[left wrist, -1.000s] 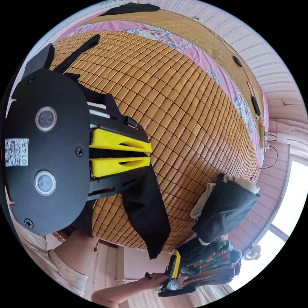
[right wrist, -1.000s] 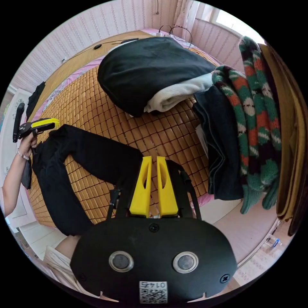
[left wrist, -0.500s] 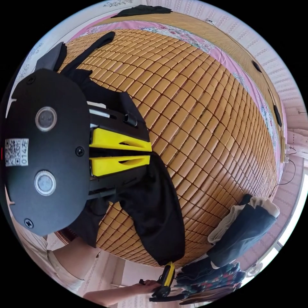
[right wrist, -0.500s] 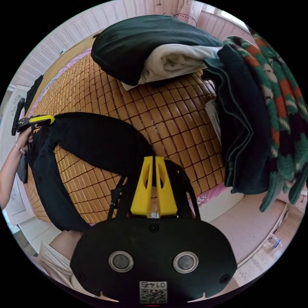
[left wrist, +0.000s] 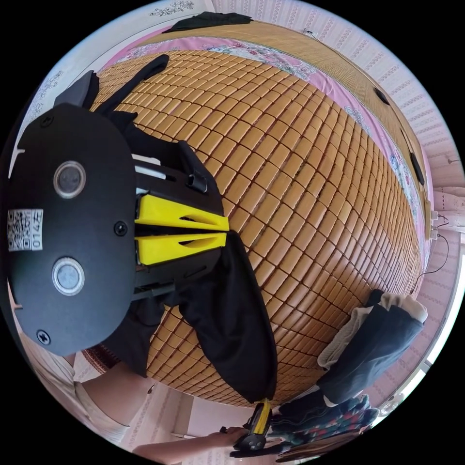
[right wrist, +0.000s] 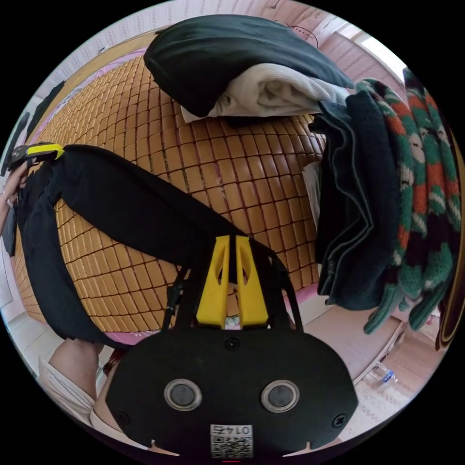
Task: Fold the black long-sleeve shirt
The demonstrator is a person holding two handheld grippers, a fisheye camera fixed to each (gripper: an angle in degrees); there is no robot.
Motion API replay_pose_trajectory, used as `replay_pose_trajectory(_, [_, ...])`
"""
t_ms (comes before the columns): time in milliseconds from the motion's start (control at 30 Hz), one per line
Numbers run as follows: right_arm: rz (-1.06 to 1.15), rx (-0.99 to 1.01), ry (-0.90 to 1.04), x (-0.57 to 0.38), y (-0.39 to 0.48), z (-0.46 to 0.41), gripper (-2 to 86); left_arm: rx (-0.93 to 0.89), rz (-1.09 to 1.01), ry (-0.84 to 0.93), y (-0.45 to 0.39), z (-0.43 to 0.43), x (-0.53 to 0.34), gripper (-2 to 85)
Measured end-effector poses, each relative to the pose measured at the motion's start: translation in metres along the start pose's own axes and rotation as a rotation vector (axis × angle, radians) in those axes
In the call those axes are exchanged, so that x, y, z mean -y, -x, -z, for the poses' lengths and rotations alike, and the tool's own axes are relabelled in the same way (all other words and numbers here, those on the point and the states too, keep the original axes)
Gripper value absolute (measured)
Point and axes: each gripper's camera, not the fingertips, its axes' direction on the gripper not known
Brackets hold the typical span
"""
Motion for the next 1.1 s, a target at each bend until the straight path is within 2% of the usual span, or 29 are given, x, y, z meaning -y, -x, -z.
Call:
replay_pose_trajectory(133, [-0.034,-0.08,-0.047,0.03,-0.03,-0.003,-0.8,0.01,-0.02,-0.027,-0.002,0.014,-0.005,-1.0])
replay_pose_trajectory(233, [0.052,0.045,-0.096,0.033,-0.026,-0.003,-0.9,-0.012,0.013,-0.035,0.003,0.018,-0.008,-1.0])
replay_pose_trajectory(333, [0.168,0.139,-0.004,0.023,-0.002,-0.033,-0.9,-0.027,0.036,-0.024,0.006,0.019,-0.014,-0.9])
replay_pose_trajectory(400, [0.205,0.118,0.068,0.025,0.008,-0.065,-0.9,-0.018,0.029,-0.027,0.006,0.023,-0.019,-0.9])
replay_pose_trajectory(733, [-0.022,-0.028,-0.042,0.073,-0.049,-0.116,-0.9,-0.051,0.041,-0.038,0.022,0.052,-0.055,-0.9])
replay_pose_trajectory(900, [0.071,0.065,-0.02,0.071,-0.033,-0.156,-1.0,-0.041,0.081,-0.05,0.032,0.073,-0.079,-0.5])
replay_pose_trajectory(967, [0.1,0.036,0.065,0.076,-0.026,-0.2,-1.0,-0.03,0.092,-0.093,0.032,0.095,-0.098,-0.5])
replay_pose_trajectory(1100, [0.127,0.02,0.07,0.089,-0.033,-0.234,-1.0,-0.046,0.119,-0.169,0.03,0.132,-0.142,-0.6])
